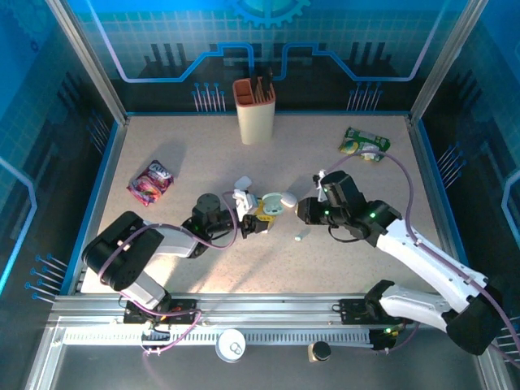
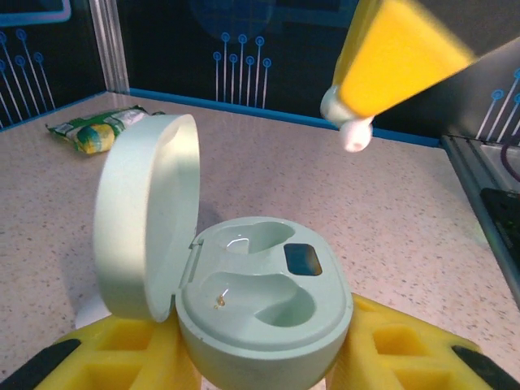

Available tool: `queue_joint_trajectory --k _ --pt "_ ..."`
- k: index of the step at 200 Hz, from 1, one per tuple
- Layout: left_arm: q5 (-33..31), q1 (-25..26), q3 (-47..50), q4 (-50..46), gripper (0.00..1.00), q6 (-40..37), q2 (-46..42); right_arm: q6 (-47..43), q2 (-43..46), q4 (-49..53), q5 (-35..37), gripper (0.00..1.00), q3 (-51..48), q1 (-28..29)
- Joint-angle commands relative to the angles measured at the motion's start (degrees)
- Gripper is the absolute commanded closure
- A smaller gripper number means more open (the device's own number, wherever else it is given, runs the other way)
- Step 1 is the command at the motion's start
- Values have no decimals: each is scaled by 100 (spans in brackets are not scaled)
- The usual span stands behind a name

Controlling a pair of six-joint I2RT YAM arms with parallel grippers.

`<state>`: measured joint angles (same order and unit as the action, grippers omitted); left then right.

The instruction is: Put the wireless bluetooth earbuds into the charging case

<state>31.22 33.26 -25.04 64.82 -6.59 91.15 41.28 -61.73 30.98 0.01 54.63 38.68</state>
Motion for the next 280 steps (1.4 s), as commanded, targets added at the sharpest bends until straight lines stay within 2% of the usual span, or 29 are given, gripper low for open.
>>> queue_joint_trajectory --k 1,47,108,207,280 --pt "-250 78 -126 468 63 -228 103 -180 -259 -171 -97 81 377 194" --pt "-382 185 -137 447 65 -312 97 -355 -941 -193 -173 81 962 436" --pt "-364 224 -108 514 65 -316 44 -425 -1445 -48 -310 81 1249 506" --pt "-384 255 -197 251 65 -508 -32 -524 -1762 345 -273 81 1373 506" --pt "-459 265 -172 261 65 -505 -22 -585 -1855 728 -590 79 1523 518"
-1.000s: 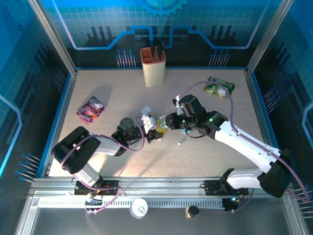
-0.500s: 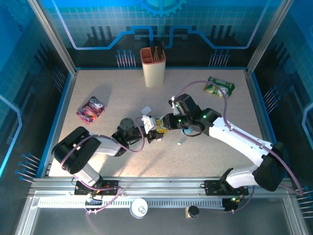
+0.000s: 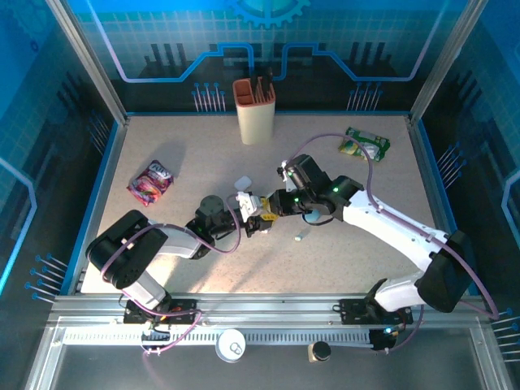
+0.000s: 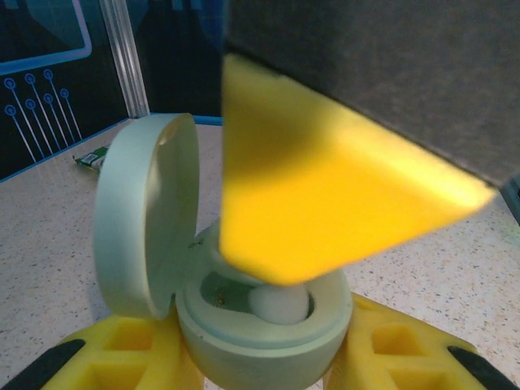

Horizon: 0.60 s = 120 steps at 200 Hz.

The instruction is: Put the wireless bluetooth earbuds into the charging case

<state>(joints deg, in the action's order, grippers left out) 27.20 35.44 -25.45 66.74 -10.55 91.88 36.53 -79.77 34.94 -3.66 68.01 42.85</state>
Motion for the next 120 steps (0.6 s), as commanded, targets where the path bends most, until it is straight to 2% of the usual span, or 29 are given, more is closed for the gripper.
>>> queue_joint_trajectory --k 1,29,65,91,120 --pt "-57 44 -129 68 65 -112 -97 -111 -46 335 -223 79 186 100" --pt "-32 46 -109 98 65 -98 -108 -97 -30 361 -174 78 169 102" --pt "-31 54 -97 53 65 -103 -143 -102 8 241 -106 65 217 109" --pt "-95 53 -56 83 65 -40 -157 -154 320 5 95 57 51 100" --pt "-185 49 24 155 65 39 -174 -177 999 -472 365 55 -576 23"
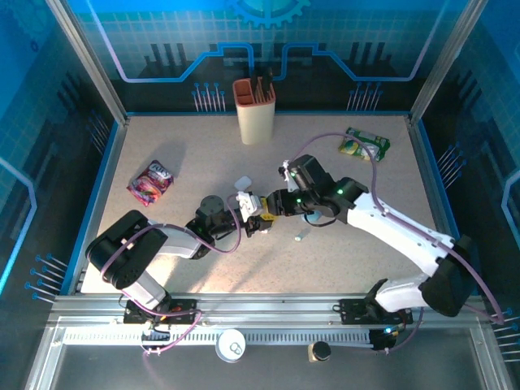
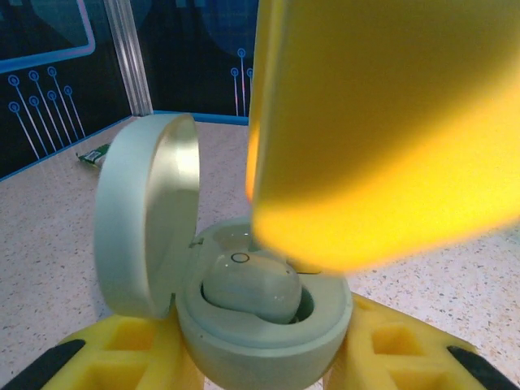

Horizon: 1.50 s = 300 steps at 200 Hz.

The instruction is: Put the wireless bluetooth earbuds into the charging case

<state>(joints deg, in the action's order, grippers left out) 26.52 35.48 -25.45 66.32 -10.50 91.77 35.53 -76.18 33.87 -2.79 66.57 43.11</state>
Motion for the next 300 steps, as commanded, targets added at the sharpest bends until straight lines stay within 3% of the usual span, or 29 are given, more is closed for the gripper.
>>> queue_joint_trajectory --k 1,54,98,189,300 --pt "-123 45 28 197 65 41 -166 -79 667 -386 283 55 -468 -8" --pt "-213 -30 267 330 65 213 -330 556 1896 -1074 287 56 -2276 -883" --pt "-73 -42 460 338 65 168 -588 934 1396 -1754 -643 56 -3121 -1597" --pt "80 -44 535 78 65 311 -979 146 -773 -2147 -1222 54 -2532 -1637" --pt "130 -45 451 43 65 356 -978 -142 -1344 -2121 -1565 55 -2553 -1609"
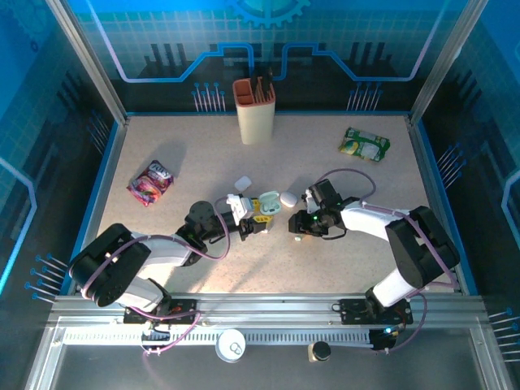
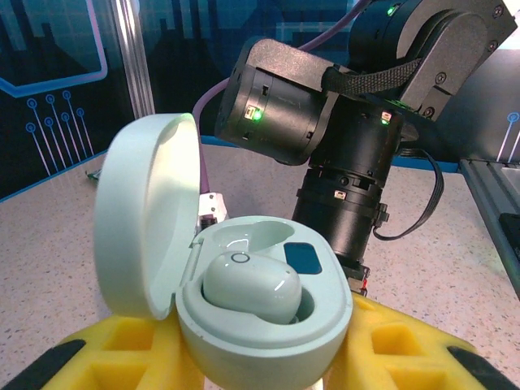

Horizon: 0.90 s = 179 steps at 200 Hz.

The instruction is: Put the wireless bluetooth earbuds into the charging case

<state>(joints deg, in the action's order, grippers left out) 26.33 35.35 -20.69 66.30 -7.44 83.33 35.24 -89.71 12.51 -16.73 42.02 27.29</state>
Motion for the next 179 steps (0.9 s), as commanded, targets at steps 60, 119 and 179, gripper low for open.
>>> queue_joint_trajectory --k 60,119,179 --pt "90 -30 -76 -38 65 40 -141 -115 308 137 -150 56 -431 9" --pt "-11 -88 -23 58 65 155 -133 -166 574 384 67 56 -310 161" --pt "-62 -592 324 630 65 631 -98 -359 915 1609 1872 46 372 777"
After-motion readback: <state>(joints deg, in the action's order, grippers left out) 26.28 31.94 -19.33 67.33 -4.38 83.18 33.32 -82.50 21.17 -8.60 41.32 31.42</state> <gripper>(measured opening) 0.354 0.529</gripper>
